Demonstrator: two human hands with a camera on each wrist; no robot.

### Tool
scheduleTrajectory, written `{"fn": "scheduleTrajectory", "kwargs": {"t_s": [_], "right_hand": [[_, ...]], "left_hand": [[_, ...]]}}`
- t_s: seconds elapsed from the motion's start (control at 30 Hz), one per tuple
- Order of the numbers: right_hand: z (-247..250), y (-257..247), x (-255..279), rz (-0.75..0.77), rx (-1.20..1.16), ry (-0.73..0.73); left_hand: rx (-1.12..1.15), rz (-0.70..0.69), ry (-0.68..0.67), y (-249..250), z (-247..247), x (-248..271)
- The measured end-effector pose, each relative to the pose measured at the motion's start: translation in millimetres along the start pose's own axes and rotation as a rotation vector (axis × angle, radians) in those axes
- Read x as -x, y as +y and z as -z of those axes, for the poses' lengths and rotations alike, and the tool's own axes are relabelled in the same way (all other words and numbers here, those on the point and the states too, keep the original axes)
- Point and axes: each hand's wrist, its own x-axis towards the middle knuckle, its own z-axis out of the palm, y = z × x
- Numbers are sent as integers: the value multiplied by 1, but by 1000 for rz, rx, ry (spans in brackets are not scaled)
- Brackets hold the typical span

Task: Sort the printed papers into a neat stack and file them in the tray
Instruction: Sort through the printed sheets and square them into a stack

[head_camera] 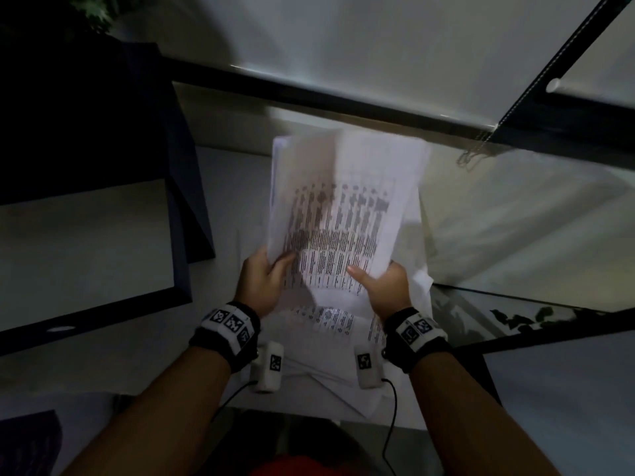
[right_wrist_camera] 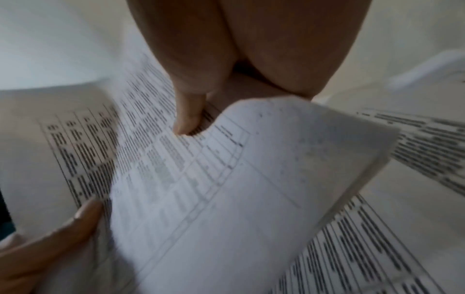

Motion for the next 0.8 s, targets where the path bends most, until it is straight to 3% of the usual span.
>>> {"fn": "scheduleTrajectory", "kwargs": {"t_s": [0.1,0.2,0.27,0.33,0.47,0.67,0.8], "right_hand": [[14,5,-10,-13,56,109],[26,37,-19,-290,373,294],[25,54,-17,-506,595,292],[13,59,-13,-603,711,219],[-5,62,-8,-583,821,227],[-11,52,-15,-679,726,261],[-14,44,-21,-607,603,239]], "left_hand": [[1,40,-18,1,9,-3],[65,198,-2,-19,17,5],[138,312,8,-38,22,16],[132,362,25,-51,28,24],[99,381,61,-62,43,34],[74,385,97,-82,58,35],[72,390,103,-90,63,34]]}}
